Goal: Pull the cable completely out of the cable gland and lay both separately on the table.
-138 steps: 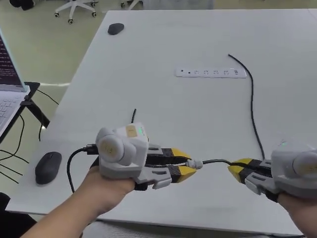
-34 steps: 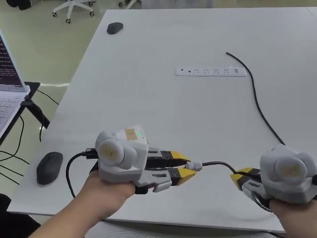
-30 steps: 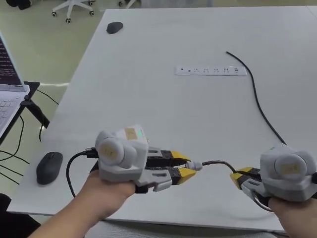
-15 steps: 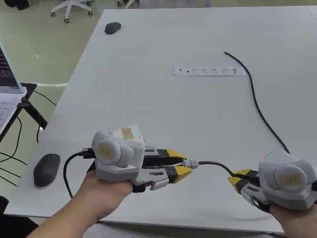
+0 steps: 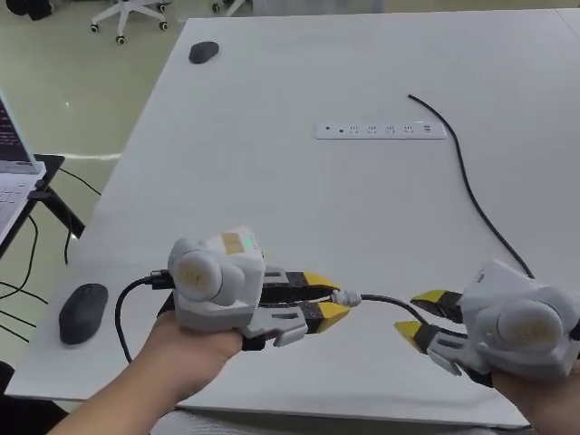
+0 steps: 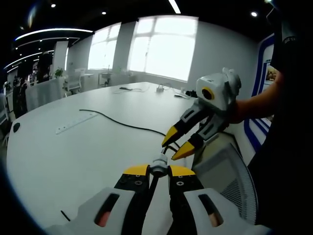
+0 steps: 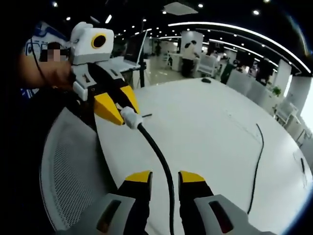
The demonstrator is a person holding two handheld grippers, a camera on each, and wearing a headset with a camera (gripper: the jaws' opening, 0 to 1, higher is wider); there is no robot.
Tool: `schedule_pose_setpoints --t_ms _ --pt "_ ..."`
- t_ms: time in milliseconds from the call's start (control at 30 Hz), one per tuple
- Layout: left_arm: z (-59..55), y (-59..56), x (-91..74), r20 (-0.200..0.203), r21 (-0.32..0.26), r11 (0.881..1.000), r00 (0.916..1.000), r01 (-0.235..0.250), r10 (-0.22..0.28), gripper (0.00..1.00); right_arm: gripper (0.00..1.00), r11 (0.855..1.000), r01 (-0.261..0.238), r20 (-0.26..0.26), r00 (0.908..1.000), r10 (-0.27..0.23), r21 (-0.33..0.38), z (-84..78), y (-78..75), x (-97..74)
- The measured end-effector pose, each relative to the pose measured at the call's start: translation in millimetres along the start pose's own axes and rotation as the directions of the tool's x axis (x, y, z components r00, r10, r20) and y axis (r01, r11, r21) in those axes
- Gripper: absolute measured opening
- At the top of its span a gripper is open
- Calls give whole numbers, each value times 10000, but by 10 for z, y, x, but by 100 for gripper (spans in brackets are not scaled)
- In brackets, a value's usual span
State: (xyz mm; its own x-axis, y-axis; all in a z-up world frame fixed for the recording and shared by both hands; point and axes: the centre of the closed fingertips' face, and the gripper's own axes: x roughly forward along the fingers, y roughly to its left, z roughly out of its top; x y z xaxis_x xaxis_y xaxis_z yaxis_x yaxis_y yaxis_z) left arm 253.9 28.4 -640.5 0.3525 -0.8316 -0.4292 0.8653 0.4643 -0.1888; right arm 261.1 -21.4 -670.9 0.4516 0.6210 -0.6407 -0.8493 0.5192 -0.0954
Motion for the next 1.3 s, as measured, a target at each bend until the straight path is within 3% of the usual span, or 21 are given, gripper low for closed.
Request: schedule_pose_setpoints --t_ms 100,167,400,800,1300 --pt "-4 -13 6 -46 17 10000 10000 39 -39 15 17 9953 -165 42 9998 169 -950 179 95 19" --pt "-3 -23 8 -45 6 10000 10000 54 -54 15 12 9848 -324 -338 9991 270 -1705 176 145 42" --pt "-36 -32 5 -242 114 9999 9997 62 -59 15 8 9728 -447 -160 9990 421 -2273 289 223 100" --pt "-96 -60 -2 -532 254 9995 9985 160 -147 15 2 9658 -749 -322 9971 691 -2480 281 311 145" --pt "-103 -101 7 -456 195 9996 9988 213 -204 15 0 9898 -745 -156 9972 732 -1213 221 302 125"
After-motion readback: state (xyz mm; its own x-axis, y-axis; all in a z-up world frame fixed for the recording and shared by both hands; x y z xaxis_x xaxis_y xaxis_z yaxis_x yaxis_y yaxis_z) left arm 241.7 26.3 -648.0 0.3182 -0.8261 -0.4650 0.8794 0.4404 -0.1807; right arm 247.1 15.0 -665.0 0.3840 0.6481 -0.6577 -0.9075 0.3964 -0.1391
